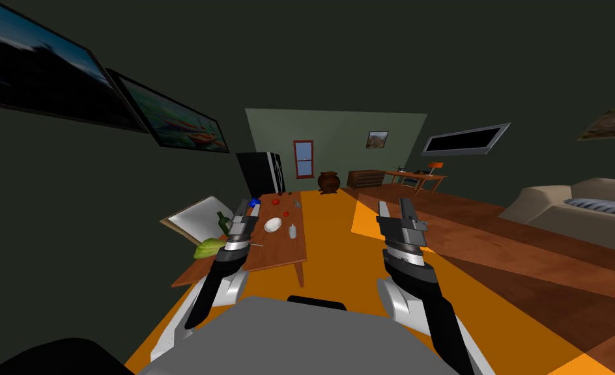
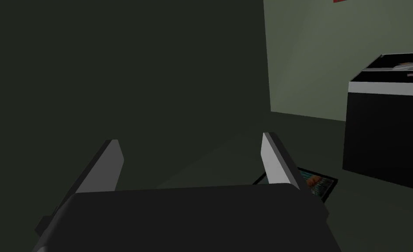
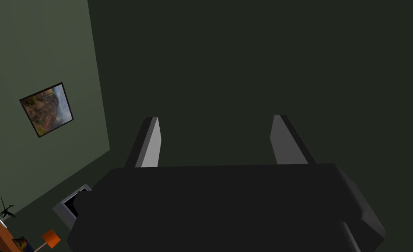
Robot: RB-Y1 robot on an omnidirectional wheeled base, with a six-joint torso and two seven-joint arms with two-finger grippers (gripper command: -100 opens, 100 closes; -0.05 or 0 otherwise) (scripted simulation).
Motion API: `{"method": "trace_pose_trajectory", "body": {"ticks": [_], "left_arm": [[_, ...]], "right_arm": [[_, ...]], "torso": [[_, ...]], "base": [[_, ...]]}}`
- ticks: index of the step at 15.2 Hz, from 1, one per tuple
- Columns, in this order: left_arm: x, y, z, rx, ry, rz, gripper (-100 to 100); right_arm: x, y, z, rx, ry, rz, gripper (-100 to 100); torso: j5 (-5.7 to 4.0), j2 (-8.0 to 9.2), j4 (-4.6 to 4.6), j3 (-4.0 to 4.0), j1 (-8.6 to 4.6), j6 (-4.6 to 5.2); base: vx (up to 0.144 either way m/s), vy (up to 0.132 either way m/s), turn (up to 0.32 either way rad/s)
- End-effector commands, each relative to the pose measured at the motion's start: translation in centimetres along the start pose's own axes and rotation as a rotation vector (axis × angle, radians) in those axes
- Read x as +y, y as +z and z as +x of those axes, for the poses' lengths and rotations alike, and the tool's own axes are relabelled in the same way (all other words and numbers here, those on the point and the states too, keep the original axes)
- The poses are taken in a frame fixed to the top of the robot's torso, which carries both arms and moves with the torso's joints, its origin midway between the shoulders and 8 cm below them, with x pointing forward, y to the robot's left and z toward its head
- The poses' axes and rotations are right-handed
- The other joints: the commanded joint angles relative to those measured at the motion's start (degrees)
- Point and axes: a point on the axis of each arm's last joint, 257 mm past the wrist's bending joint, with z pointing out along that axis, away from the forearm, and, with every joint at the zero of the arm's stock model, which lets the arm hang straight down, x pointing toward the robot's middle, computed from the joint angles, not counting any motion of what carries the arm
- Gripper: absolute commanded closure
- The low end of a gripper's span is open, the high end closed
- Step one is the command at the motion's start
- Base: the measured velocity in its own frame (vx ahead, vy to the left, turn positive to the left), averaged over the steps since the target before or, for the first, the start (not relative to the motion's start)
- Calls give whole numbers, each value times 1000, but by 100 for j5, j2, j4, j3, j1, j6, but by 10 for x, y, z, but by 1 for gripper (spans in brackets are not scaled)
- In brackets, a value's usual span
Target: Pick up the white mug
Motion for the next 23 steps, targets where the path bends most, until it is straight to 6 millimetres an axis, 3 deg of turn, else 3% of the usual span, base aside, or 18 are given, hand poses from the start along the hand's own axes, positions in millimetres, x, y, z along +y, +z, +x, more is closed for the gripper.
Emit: {"method": "trace_pose_trajectory", "body": {"ticks": [1, 5, 6, 8, 9, 11, 12, 23], "left_arm": [[20, -2, -5, 8, 25, -64, -100], [42, -6, -10, 11, 44, -140, -100], [58, -11, -15, 13, 64, -191, -100], [61, -12, -15, 13, 64, -205, -100], [76, -17, -22, 14, 84, -254, -100], [81, -18, -22, 13, 84, -275, -100], [95, -24, -29, 12, 104, -318, -100], [164, -63, -56, 2, 164, -585, -100]], "right_arm": [[0, 0, 0, 0, 0, 0, 0], [0, 0, 0, 0, 0, 0, 0], [0, 0, 0, 0, 0, 0, 0], [0, 0, 0, 0, 0, 0, 0], [0, 0, 0, 0, 0, 0, 0], [0, 0, 0, 0, 0, 0, 0], [0, 0, 0, 0, 0, 0, 0], [0, 0, 0, 0, 0, 0, 0]], "torso": [[0, 0, 0, 0, 0, 0], [-1, -1, 0, -1, -7, 0], [-1, -1, 0, 0, -2, -1], [0, -2, -1, -1, -1, 0], [1, -2, 0, -1, 4, 0], [1, -2, 0, -1, 3, 1], [1, -2, 0, -1, 6, -1], [0, -7, -2, -4, 1, 0]], "base": [[2, -78, -70], [7, -82, -56], [15, -72, -67], [11, -63, -43], [8, -62, -76], [13, -58, -53], [12, -72, -83], [24, -66, -62]]}}
